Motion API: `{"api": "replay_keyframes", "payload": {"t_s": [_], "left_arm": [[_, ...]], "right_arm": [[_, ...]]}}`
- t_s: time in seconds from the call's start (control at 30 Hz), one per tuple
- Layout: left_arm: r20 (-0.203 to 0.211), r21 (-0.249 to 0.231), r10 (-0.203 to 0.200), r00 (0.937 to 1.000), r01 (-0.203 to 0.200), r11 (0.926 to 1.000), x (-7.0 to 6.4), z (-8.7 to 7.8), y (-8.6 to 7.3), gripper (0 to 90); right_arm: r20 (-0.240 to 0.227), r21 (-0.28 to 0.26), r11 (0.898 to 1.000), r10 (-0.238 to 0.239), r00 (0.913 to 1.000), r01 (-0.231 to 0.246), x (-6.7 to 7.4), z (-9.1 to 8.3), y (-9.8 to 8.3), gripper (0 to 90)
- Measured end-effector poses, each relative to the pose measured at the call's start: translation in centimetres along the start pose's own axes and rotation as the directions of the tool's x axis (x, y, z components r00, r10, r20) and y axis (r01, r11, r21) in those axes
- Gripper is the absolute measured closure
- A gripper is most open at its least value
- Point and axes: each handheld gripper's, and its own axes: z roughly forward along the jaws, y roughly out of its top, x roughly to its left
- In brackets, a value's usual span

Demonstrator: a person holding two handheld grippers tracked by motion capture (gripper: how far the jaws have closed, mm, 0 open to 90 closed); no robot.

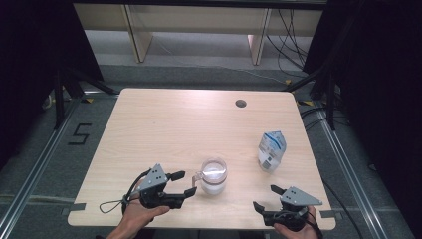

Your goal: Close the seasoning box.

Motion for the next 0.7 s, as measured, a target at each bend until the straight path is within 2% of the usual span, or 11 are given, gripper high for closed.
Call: {"api": "replay_keyframes", "payload": {"t_s": [0.2, 0.27, 0.47, 0.53, 0.57, 0.6, 0.7], "left_arm": [[0.017, 0.018, 0.003, 0.9999, -0.004, 0.9998, 0.0, -0.2, -0.6, 29.5], [0.002, 0.035, -0.012, 0.9999, 0.012, 0.9993, 0.0, -0.4, -0.9, 29.0], [0.017, 0.041, -0.009, 0.9998, 0.008, 0.9991, 0.1, -0.5, -1.3, 28.3], [0.008, 0.060, 0.000, 1.0000, 0.000, 0.9982, 0.1, -0.6, -1.6, 27.6], [0.006, 0.065, -0.011, 0.9999, 0.011, 0.9978, 0.0, -0.6, -1.8, 27.5], [0.006, 0.065, -0.011, 0.9999, 0.011, 0.9978, 0.0, -0.6, -1.8, 27.4], [0.016, 0.073, -0.006, 0.9999, 0.005, 0.9973, 0.1, -0.7, -2.1, 27.2]], "right_arm": [[-0.011, -0.005, 1.000, -0.002, 0.9999, 0.001, 0.1, 0.1, 0.0, 16.3], [-0.004, -0.014, 1.000, -0.006, 1.0000, 0.006, 0.1, 0.1, 0.0, 16.3], [-0.011, 0.000, 1.000, -0.008, 0.9999, 0.008, 0.2, 0.0, 0.1, 16.0], [-0.014, -0.007, 1.000, 0.004, 0.9999, -0.004, 0.4, 0.0, 0.1, 16.0], [-0.019, -0.007, 1.000, 0.003, 0.9998, -0.003, 0.4, 0.0, 0.1, 16.0], [-0.010, -0.020, 1.000, -0.022, 0.9997, 0.022, 0.3, 0.1, 0.1, 16.0], [-0.011, -0.007, 1.000, -0.020, 0.9997, 0.020, 0.5, 0.0, 0.1, 16.0]]}}
